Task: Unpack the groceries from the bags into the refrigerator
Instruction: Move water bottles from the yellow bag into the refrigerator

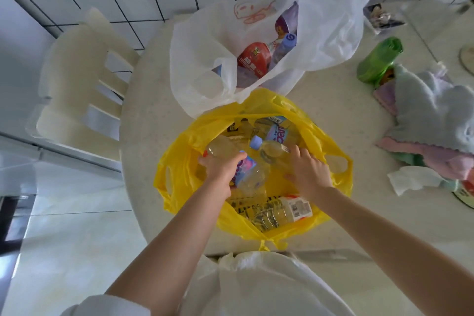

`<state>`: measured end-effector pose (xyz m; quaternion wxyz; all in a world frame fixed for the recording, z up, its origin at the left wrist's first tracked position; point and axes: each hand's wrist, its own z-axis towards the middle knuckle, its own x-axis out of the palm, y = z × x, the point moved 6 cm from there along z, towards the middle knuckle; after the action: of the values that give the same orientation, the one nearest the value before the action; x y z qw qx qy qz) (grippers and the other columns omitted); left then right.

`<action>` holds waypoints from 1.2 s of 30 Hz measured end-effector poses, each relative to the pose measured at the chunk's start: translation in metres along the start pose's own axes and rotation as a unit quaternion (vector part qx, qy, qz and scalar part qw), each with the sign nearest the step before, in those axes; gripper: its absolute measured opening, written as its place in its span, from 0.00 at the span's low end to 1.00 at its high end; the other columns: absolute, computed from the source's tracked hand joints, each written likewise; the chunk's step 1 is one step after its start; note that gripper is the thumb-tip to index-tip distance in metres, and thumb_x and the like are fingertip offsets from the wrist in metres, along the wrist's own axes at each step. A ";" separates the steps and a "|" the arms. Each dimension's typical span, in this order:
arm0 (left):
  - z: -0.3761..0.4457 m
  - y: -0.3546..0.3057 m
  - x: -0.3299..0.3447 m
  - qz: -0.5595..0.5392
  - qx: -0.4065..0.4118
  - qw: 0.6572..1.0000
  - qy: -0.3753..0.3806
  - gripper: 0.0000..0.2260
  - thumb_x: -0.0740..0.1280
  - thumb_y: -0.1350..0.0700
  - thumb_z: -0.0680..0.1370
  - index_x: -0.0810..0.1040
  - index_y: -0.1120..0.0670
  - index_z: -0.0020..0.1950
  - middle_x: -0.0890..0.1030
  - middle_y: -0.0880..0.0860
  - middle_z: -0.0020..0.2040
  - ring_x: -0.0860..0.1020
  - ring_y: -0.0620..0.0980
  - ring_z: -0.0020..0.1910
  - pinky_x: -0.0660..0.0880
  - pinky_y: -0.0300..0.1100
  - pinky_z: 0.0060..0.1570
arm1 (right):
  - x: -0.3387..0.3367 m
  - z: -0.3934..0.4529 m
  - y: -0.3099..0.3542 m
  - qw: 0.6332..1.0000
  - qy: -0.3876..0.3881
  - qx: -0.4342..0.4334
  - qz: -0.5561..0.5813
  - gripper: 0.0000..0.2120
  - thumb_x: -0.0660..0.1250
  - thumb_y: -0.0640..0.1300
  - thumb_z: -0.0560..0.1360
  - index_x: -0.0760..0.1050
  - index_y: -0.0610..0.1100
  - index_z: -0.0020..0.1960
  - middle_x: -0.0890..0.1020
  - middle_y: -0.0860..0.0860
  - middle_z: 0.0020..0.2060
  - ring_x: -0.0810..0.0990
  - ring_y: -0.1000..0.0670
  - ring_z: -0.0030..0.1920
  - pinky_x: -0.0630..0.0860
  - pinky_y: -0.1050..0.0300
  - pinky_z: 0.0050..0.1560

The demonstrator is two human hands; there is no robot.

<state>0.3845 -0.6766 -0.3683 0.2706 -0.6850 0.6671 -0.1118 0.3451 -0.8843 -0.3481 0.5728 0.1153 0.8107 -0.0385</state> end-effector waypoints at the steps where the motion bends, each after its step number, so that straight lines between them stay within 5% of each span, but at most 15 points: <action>1: -0.001 0.003 -0.002 0.004 -0.008 1.000 0.011 0.44 0.82 0.50 0.61 0.57 0.53 0.67 0.74 0.59 0.56 0.78 0.61 0.53 0.80 0.58 0.46 | -0.001 0.000 0.000 1.000 0.004 -0.001 0.003 0.36 0.70 0.55 0.72 0.57 0.46 0.72 0.74 0.47 0.60 0.76 0.43 0.60 0.75 0.50 0.52; 5: -0.008 0.017 -0.007 0.015 -0.046 0.994 0.103 0.35 0.80 0.48 0.61 0.72 0.54 0.65 0.82 0.57 0.51 0.81 0.55 0.44 0.77 0.44 0.26 | -0.006 -0.005 0.001 0.999 -0.004 0.001 0.051 0.33 0.72 0.54 0.72 0.59 0.48 0.69 0.74 0.49 0.58 0.76 0.44 0.59 0.76 0.49 0.45; 10: -0.025 0.025 -0.014 -0.017 -0.035 0.980 0.193 0.17 0.75 0.58 0.71 0.79 0.56 0.59 0.84 0.58 0.49 0.82 0.55 0.44 0.79 0.48 0.42 | -0.024 -0.017 0.012 0.993 -0.051 -0.016 0.104 0.32 0.72 0.54 0.71 0.62 0.48 0.69 0.75 0.49 0.60 0.77 0.44 0.57 0.76 0.50 0.42; 14: -0.045 0.020 -0.025 -0.068 -0.003 0.961 0.269 0.10 0.71 0.63 0.74 0.79 0.56 0.54 0.84 0.58 0.48 0.83 0.54 0.42 0.82 0.46 0.38 | -0.038 -0.031 0.024 0.982 -0.075 -0.004 0.175 0.34 0.76 0.56 0.67 0.66 0.47 0.66 0.78 0.49 0.58 0.79 0.44 0.53 0.75 0.53 0.39; 23: -0.071 0.018 -0.064 -0.104 0.054 0.905 0.410 0.22 0.71 0.63 0.64 0.77 0.58 0.58 0.81 0.60 0.51 0.81 0.57 0.49 0.78 0.50 0.53 | -0.041 -0.089 0.049 0.912 -0.072 0.134 0.380 0.34 0.79 0.57 0.61 0.72 0.46 0.62 0.78 0.53 0.46 0.77 0.50 0.45 0.69 0.58 0.41; 27: -0.079 0.025 -0.082 -0.087 0.125 0.909 0.388 0.19 0.68 0.65 0.66 0.76 0.57 0.57 0.80 0.59 0.48 0.81 0.55 0.46 0.79 0.48 0.49 | -0.034 -0.115 0.063 0.892 -0.066 0.149 0.421 0.35 0.79 0.58 0.60 0.71 0.50 0.63 0.80 0.54 0.46 0.80 0.50 0.47 0.76 0.54 0.44; 31: -0.086 0.042 -0.105 -0.076 0.173 0.924 0.333 0.17 0.74 0.63 0.58 0.82 0.50 0.44 0.82 0.56 0.44 0.82 0.54 0.45 0.80 0.46 0.45 | -0.027 -0.134 0.078 0.889 -0.054 0.126 0.436 0.36 0.78 0.62 0.58 0.72 0.53 0.61 0.81 0.57 0.46 0.80 0.49 0.48 0.79 0.44 0.49; 36: -0.095 0.073 -0.133 -0.041 0.205 0.947 0.243 0.20 0.78 0.57 0.54 0.83 0.46 0.44 0.84 0.59 0.51 0.82 0.59 0.52 0.78 0.58 0.56 | -0.019 -0.153 0.092 0.898 -0.024 0.092 0.430 0.28 0.79 0.54 0.62 0.73 0.49 0.57 0.79 0.57 0.43 0.74 0.63 0.45 0.74 0.53 0.45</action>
<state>0.2620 -0.5653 -0.2998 0.2306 -0.5938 0.6463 -0.4202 0.2319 -0.7676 -0.2715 0.5394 0.5039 0.6610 0.1349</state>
